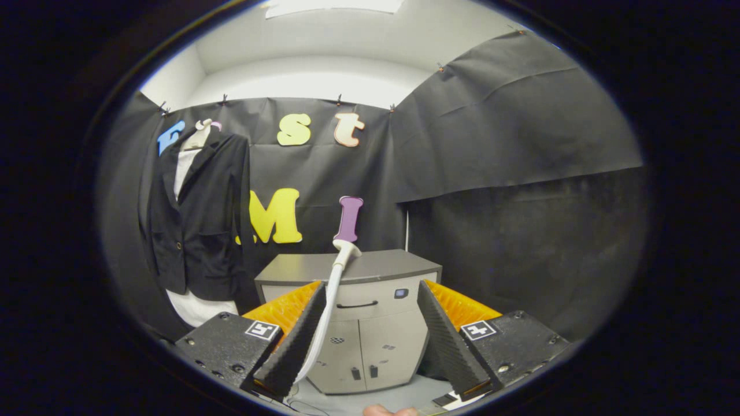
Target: Iron the clothes twice with a garment steamer, once on the left side and once on the right side.
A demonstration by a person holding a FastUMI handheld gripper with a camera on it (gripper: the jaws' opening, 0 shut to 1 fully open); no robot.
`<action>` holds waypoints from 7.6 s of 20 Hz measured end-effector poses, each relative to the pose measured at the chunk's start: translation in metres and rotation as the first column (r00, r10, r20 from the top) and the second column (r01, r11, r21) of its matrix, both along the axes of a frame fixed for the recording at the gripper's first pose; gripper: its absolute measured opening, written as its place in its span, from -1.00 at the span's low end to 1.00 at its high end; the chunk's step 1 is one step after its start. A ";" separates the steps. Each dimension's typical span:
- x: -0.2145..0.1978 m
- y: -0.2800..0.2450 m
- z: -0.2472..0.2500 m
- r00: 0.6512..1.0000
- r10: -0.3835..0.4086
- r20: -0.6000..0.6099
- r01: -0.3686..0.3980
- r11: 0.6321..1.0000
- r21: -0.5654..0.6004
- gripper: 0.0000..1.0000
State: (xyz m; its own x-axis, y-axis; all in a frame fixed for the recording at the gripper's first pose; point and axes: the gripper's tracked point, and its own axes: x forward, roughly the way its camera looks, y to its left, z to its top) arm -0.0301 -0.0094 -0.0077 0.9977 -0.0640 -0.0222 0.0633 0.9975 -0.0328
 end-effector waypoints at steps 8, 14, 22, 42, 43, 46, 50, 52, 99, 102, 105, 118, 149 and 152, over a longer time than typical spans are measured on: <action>0.000 -0.020 -0.007 0.999 -0.032 -0.035 0.032 0.999 0.003 0.98; 0.043 -0.032 0.004 0.999 0.021 -0.030 -0.021 1.000 0.023 0.98; 0.158 -0.018 0.033 0.987 0.147 -0.071 -0.141 0.987 0.079 0.98; 0.422 0.074 -0.058 0.749 0.247 -0.615 -0.259 0.963 0.071 0.98; 0.427 0.076 -0.063 0.741 0.236 -0.629 -0.251 0.966 0.067 0.98; 0.438 0.079 -0.074 0.715 0.196 -0.671 -0.220 0.974 0.050 0.96; 0.446 0.072 -0.087 0.683 0.133 -0.718 -0.140 0.989 0.051 0.90; 0.451 0.071 -0.093 0.686 0.130 -0.716 -0.120 0.991 0.065 0.70; 0.113 0.396 0.177 0.836 0.549 -0.019 -0.546 0.834 0.078 -0.20; 0.125 0.412 0.193 0.837 0.546 0.036 -0.547 0.836 0.049 -0.20; 0.139 0.435 0.201 0.818 0.570 0.075 -0.574 0.818 0.034 -0.19; 0.197 0.455 0.170 0.833 0.550 0.055 -0.552 0.833 0.027 -0.20; 0.147 0.419 -0.025 0.831 0.525 -0.183 -0.537 0.843 -0.022 -0.20; 0.148 0.413 -0.032 0.841 0.509 -0.182 -0.521 0.853 -0.023 -0.20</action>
